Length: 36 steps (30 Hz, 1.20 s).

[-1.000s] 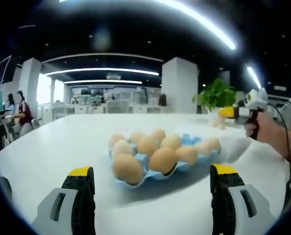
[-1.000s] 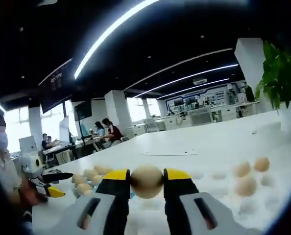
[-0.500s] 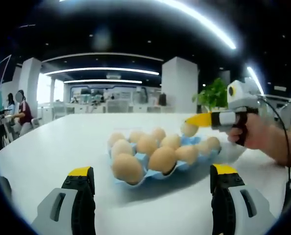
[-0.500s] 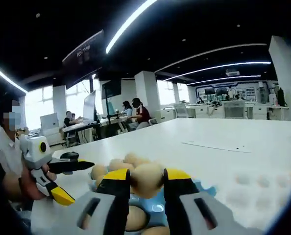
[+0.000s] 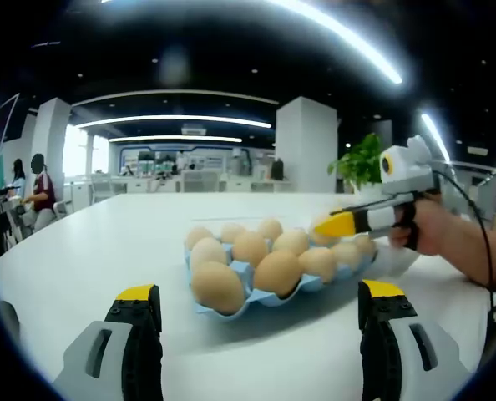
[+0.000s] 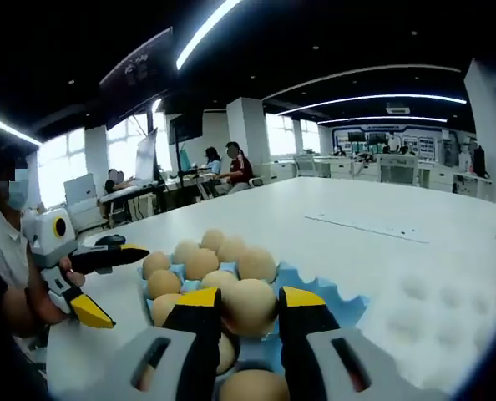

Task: Pick up the eggs on the table and place them into the egg tray on the table

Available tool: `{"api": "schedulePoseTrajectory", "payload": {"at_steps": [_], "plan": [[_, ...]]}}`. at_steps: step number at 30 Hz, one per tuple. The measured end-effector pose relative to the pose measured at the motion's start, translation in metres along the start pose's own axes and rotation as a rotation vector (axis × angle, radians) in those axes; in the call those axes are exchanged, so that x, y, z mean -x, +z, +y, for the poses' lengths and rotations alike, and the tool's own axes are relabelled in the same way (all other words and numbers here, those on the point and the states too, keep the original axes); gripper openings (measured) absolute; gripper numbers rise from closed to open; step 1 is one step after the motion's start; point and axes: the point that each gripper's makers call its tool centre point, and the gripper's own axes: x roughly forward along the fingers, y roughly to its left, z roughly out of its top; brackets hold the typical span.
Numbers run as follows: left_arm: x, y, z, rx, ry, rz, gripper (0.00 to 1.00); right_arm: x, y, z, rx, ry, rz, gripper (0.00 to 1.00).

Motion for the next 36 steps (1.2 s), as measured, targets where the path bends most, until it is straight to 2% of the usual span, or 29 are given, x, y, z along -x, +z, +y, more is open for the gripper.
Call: {"api": "schedulePoseTrajectory", "payload": {"at_steps": [3,11,17,19,20,21,24,26,27,29,31,34,35,36], "plan": [[0.0,-0.001,0.002,0.001,0.005,0.003,1.0,-0.007,-0.006,-0.004,-0.044,0.011,0.034,0.28],[0.001,-0.003,0.002,-0.002,0.015,0.009,1.0,-0.009,-0.007,-0.004,-0.04,0.04,0.024,0.29],[0.001,-0.005,0.004,-0.003,0.023,0.017,1.0,0.001,-0.006,-0.003,-0.023,0.047,-0.016,0.32],[0.002,-0.005,0.004,-0.001,0.026,0.017,1.0,0.014,-0.005,0.003,-0.004,0.037,-0.048,0.32],[0.002,-0.005,0.004,0.0,0.026,0.017,1.0,0.013,0.001,-0.003,-0.003,0.036,-0.078,0.32],[0.002,-0.006,0.004,0.001,0.027,0.016,1.0,0.019,0.011,-0.006,-0.007,0.028,-0.142,0.33],[0.002,-0.006,0.004,0.003,0.027,0.017,1.0,0.041,0.025,-0.001,-0.031,0.01,-0.255,0.35],[0.002,-0.006,0.003,0.001,0.027,0.017,1.0,0.058,0.046,-0.006,-0.057,0.001,-0.382,0.38],[0.002,-0.006,0.003,0.0,0.027,0.017,1.0,0.065,0.05,-0.012,-0.067,-0.028,-0.401,0.41],[0.002,-0.006,0.003,-0.001,0.026,0.016,1.0,0.085,0.065,-0.052,-0.006,-0.18,-0.472,0.52],[0.002,-0.006,0.002,-0.002,0.024,0.016,1.0,0.11,0.071,-0.083,0.07,-0.356,-0.483,0.62],[0.002,-0.006,0.002,-0.004,0.023,0.017,1.0,0.136,0.068,-0.117,0.122,-0.525,-0.438,0.77],[0.002,-0.005,0.002,-0.004,0.023,0.017,1.0,0.148,0.06,-0.135,0.128,-0.603,-0.395,0.78],[0.002,-0.005,0.001,-0.005,0.022,0.017,1.0,0.155,0.054,-0.145,0.142,-0.633,-0.371,0.78]]}}
